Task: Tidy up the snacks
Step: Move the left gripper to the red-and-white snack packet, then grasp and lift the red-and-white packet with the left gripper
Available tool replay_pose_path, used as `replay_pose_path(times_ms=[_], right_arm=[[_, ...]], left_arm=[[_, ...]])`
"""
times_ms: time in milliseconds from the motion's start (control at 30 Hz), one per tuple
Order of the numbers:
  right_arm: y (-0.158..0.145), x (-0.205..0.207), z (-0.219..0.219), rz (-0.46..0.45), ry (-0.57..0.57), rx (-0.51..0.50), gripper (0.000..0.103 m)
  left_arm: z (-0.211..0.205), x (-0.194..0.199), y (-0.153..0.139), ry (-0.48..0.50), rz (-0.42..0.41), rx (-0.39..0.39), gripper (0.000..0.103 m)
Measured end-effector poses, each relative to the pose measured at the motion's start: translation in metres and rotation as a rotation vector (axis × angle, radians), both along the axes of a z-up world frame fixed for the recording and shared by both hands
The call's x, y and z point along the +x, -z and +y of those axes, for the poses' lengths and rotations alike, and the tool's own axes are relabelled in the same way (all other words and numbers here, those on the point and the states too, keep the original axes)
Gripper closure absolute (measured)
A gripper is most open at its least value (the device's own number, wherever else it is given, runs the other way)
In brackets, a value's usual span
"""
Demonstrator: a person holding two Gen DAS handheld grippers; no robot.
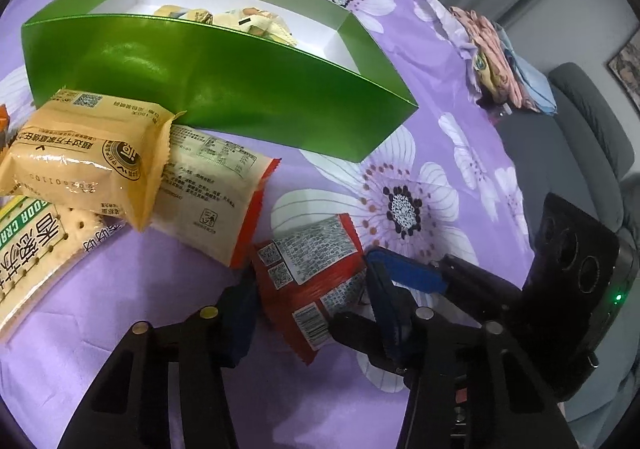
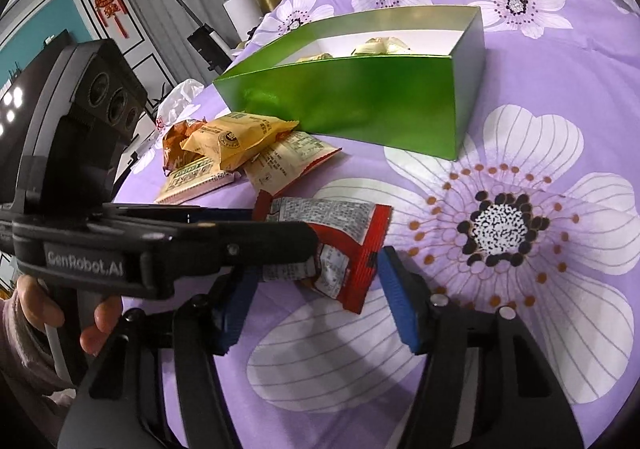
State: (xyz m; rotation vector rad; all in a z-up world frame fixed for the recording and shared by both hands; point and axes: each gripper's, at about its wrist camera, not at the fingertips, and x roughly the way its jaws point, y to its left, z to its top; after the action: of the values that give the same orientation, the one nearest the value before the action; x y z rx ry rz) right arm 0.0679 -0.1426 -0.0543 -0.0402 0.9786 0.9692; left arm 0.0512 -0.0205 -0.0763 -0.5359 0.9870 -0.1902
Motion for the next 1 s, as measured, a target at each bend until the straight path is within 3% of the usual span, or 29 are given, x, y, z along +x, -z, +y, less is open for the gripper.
replay_pose_path(times_ms=[133,200,533,1000], right_arm=[[0.001,0.0,0.009,-0.018,0.004,-0.026,0.043],[0.0,-0.002,0.012,-0.028,0.002,-0.024,0.054],[-0.007,-0.012,0.009,-0.081,-0.001,-0.019,0.059],[-0.061,-0.006,0.017,-0.254,0.039,0.044,0.06]], left_arm=[[-0.002,0.0,0.001,0.014,-0.014,-0.007,0.052],[-0.002,0.001,0.001,0.017,-0.014,-0.018,0.052],[-0.004,-0.009,-0.008,0.025,-0.028,-0.011,0.055],[0.004,-0.006,-0.067,0.027,-0.167,0.078,0.055]])
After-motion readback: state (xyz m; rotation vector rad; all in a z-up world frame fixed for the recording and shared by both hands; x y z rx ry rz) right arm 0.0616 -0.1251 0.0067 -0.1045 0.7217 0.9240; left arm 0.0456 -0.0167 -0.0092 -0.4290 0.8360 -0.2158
